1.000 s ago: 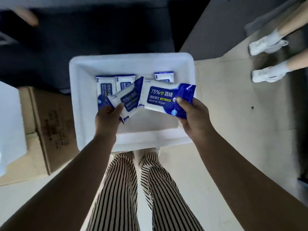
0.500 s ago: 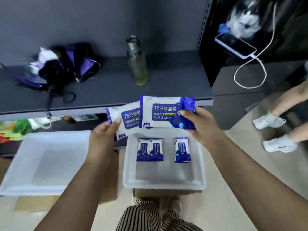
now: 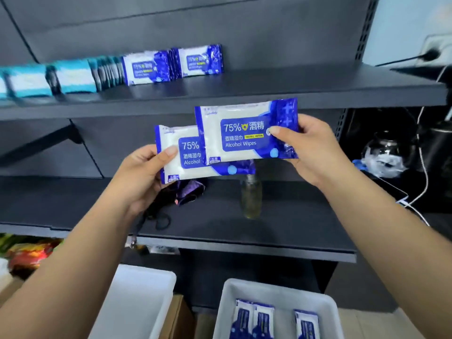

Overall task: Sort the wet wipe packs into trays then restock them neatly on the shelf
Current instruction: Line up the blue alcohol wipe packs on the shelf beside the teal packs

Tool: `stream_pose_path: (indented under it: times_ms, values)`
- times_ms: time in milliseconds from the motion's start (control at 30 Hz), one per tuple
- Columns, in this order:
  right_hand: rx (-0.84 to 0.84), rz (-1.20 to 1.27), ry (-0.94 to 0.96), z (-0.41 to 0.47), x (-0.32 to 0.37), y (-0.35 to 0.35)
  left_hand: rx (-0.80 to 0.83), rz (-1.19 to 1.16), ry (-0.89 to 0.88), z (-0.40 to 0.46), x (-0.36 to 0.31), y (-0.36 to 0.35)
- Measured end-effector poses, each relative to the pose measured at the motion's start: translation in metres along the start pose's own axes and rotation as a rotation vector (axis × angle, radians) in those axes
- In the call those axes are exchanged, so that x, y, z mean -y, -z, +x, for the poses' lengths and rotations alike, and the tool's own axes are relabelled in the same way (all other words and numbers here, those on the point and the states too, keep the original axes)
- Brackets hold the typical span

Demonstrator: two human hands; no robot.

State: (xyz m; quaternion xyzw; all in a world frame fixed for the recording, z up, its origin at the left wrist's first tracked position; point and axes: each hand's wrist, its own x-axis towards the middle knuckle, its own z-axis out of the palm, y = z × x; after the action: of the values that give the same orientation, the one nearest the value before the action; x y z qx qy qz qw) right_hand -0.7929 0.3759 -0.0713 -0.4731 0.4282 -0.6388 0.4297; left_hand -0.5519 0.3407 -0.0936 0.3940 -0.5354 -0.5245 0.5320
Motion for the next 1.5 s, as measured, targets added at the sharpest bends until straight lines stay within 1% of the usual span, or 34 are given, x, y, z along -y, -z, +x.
stream_pose_path:
  times_ms: [133,233,333,433,500,633,700,800,867,967,1067,1100,1200,1233,1367,1500]
  values:
    - [-0.012,-0.014,0.132,0.045,0.040,-0.031,0.088,-0.014,-0.084,0.055,-0.043,0.020]
    - [-0.011,-0.039,0.182,0.084,0.060,-0.053,0.156,0.016,-0.105,0.101,-0.069,0.036]
    - [-0.026,-0.047,0.196,0.126,0.068,-0.075,0.169,0.055,-0.134,0.147,-0.084,0.058]
    - [-0.063,-0.043,0.206,0.173,0.067,-0.094,0.132,0.084,-0.157,0.192,-0.094,0.080]
    - [-0.099,-0.024,0.209,0.208,0.063,-0.104,0.078,0.123,-0.183,0.226,-0.098,0.094]
    - [-0.185,0.004,0.168,0.279,0.048,-0.118,-0.126,0.181,-0.253,0.297,-0.106,0.116]
    - [-0.214,0.003,0.098,0.307,0.035,-0.123,-0.248,0.218,-0.308,0.330,-0.106,0.121]
    - [-0.208,-0.102,-0.005,0.346,0.015,-0.133,-0.401,0.235,-0.374,0.369,-0.105,0.120]
    - [-0.201,-0.160,-0.053,0.365,0.004,-0.138,-0.442,0.225,-0.400,0.383,-0.103,0.118]
    - [-0.183,-0.255,-0.085,0.392,-0.008,-0.143,-0.411,0.192,-0.437,0.395,-0.099,0.118]
    - [-0.190,-0.349,-0.076,0.409,-0.023,-0.142,-0.378,0.249,-0.500,0.395,-0.094,0.119]
    - [-0.193,-0.416,-0.066,0.413,-0.027,-0.139,-0.381,0.275,-0.522,0.395,-0.094,0.119]
    - [-0.220,-0.781,-0.028,0.419,-0.037,-0.133,-0.406,0.308,-0.545,0.394,-0.093,0.118]
    - [-0.241,-0.844,-0.014,0.421,-0.039,-0.132,-0.398,0.316,-0.547,0.393,-0.093,0.118]
    - [-0.294,-0.915,0.040,0.424,-0.044,-0.134,-0.360,0.346,-0.560,0.390,-0.092,0.114]
    - [-0.344,-0.900,0.006,0.422,-0.047,-0.130,-0.313,0.381,-0.540,0.391,-0.088,0.112]
